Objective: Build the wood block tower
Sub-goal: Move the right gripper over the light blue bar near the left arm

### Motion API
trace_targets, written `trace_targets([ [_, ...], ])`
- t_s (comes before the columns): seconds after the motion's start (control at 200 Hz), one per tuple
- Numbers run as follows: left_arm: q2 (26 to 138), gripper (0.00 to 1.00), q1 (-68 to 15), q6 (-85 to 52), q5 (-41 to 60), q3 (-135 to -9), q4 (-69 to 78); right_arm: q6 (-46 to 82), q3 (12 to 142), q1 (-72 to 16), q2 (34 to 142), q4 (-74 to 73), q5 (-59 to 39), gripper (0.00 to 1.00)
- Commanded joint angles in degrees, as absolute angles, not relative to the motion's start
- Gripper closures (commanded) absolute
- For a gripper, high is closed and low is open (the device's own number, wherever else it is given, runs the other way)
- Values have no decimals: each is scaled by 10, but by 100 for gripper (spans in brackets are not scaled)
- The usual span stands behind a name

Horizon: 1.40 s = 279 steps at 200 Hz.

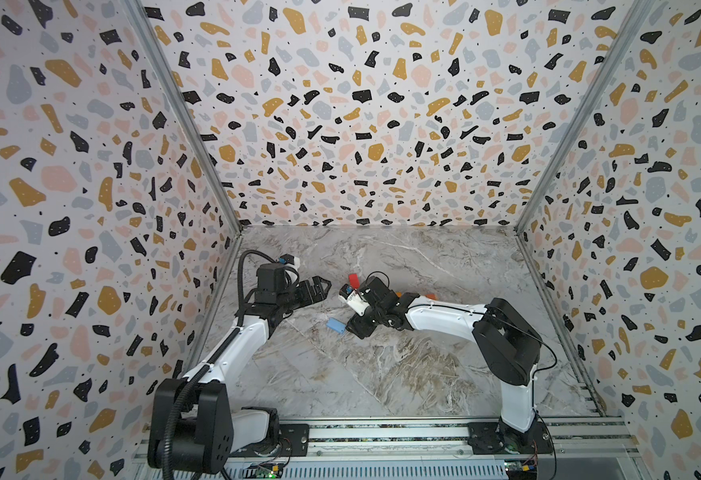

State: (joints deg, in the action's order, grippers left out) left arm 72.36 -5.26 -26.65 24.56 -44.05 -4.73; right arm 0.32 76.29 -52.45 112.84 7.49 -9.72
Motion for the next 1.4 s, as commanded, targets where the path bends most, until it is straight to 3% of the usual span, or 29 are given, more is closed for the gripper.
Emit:
trace_targets([
  [0.0, 715, 0, -48, -270, 245, -440, -37, -9, 787, -533, 1130, 55, -105, 34],
  [0.671, 712, 0, -46, -268, 242, -440, -39, -10, 810, -565, 1195, 13, -74, 45],
  [1.061, 711, 0, -47, -268, 245, -440, -39, -3, 805, -572, 1204, 7, -37, 57],
  [1.392, 713, 0, -47, -268, 247, -440, -36, 1, 801, -573, 1209, 9, -26, 58],
])
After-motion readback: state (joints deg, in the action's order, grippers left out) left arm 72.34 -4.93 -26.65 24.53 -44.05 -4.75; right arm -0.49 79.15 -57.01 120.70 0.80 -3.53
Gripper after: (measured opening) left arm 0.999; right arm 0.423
